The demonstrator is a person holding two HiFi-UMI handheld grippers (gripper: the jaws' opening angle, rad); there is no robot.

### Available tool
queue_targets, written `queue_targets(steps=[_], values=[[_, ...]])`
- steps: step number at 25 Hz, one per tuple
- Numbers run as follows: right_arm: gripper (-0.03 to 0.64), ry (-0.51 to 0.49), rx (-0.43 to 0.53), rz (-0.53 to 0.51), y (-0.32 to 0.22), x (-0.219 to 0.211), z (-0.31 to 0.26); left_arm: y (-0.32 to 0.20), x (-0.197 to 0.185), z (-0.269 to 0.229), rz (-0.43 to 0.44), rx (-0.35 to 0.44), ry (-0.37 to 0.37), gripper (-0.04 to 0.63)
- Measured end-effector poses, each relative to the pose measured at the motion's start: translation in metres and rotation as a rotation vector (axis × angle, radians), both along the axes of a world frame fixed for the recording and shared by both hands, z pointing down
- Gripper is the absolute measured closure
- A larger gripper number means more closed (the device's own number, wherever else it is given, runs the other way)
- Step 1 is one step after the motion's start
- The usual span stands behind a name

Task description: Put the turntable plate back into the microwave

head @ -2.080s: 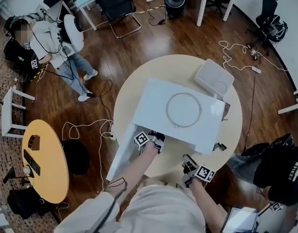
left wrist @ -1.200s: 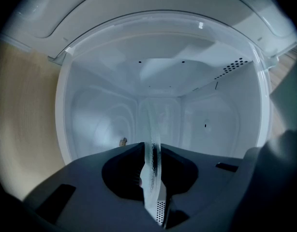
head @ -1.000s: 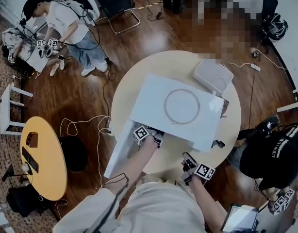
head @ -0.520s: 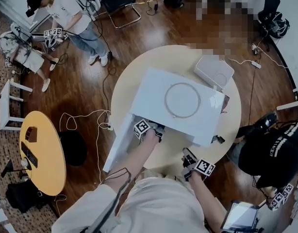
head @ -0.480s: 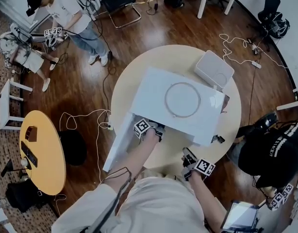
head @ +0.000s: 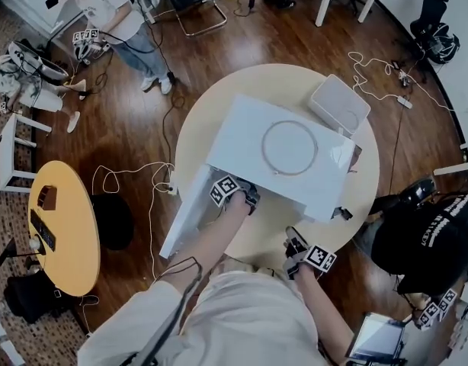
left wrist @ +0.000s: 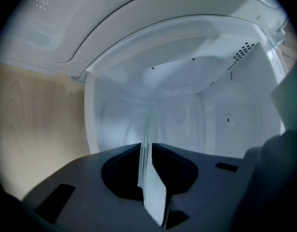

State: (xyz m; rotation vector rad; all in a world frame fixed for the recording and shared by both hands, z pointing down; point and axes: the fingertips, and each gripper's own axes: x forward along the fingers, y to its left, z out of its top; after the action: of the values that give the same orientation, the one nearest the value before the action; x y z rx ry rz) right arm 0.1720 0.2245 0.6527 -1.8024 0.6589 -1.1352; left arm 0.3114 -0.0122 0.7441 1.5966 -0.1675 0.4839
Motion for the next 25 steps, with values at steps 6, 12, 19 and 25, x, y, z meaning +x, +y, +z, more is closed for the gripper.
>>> queue_targets(steps=[6, 12, 19, 25], values=[[0.526, -0.025, -0.025, 0.006, 0.009, -0.013, 0.006, 0.002, 0.004, 0.004, -0.002, 0.021, -0.029, 0.557], [0.526, 0.002, 0.002, 0.001, -0.008, -0.013, 0.0, -0.007, 0.009, 0.008, 0.017, 0.083, -0.056, 0.548], [0.526, 0.077, -0.092, 0.056, -0.06, 0.018, 0.02, -0.009, 0.0, 0.014, 0.05, 0.103, -0.082, 0.532], [0.526, 0.07, -0.126, 0.154, -0.099, 0.059, 0.057, -0.008, 0.009, 0.008, 0.084, 0.117, -0.073, 0.531]])
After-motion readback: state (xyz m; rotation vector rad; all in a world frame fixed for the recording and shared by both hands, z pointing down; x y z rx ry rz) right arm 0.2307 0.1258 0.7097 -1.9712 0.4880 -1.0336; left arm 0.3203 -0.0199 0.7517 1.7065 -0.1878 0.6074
